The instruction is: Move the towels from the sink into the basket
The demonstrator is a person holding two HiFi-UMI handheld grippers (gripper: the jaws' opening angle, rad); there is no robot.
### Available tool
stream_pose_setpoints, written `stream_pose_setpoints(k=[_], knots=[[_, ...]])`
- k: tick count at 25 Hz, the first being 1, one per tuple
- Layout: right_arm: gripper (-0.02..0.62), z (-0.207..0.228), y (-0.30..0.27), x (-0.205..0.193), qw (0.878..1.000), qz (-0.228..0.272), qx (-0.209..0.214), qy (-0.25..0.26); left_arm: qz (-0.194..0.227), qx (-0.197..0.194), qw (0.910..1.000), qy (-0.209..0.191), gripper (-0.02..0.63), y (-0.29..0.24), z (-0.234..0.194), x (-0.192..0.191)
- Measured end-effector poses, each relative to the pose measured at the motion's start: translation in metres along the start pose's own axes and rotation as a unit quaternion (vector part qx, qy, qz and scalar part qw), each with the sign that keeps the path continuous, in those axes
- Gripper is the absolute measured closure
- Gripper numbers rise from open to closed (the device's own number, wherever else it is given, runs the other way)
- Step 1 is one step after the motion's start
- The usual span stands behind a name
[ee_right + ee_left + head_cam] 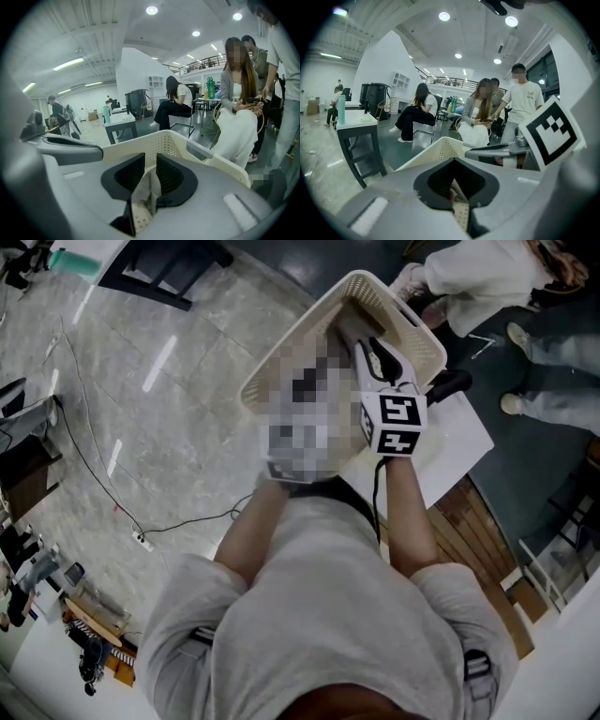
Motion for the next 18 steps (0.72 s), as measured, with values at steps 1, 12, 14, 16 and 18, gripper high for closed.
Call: stream_pose_setpoints(k=[1, 12, 14, 16, 18], knots=[[0.516, 0.000, 0.003, 0.001, 1.000, 0.002, 0.000, 0.001, 0.001, 0.001, 1.0000, 0.000, 0.586, 0.001, 0.001, 0.001], [0.589, 0.001, 0.052, 0.001, 0.999, 0.046, 0.003, 0.012, 0.011, -0.001, 0.9998, -0.017, 0.586, 0.019, 0.032, -0.002], [0.589, 0.002, 0.066, -0.001, 0.999, 0.052, 0.001, 0.011, 0.014, -0.002, 0.9997, -0.021, 0.586, 0.024, 0.043, -0.002], [0.589, 0.006, 0.081, -0.004, 0.998, 0.058, -0.003, 0.009, 0.016, -0.006, 0.9995, -0.028, 0.586, 0.028, 0.057, -0.003], [0.589, 0.010, 0.099, -0.008, 0.998, 0.067, -0.007, 0.006, 0.018, -0.013, 0.9990, -0.039, 0.586, 0.034, 0.074, -0.004]])
Point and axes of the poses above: the fingertips, and each gripper's own axes: y backward along the fingers, z to its right, x out of its top, the point moved 3 cm from there along y, backward along the fingers
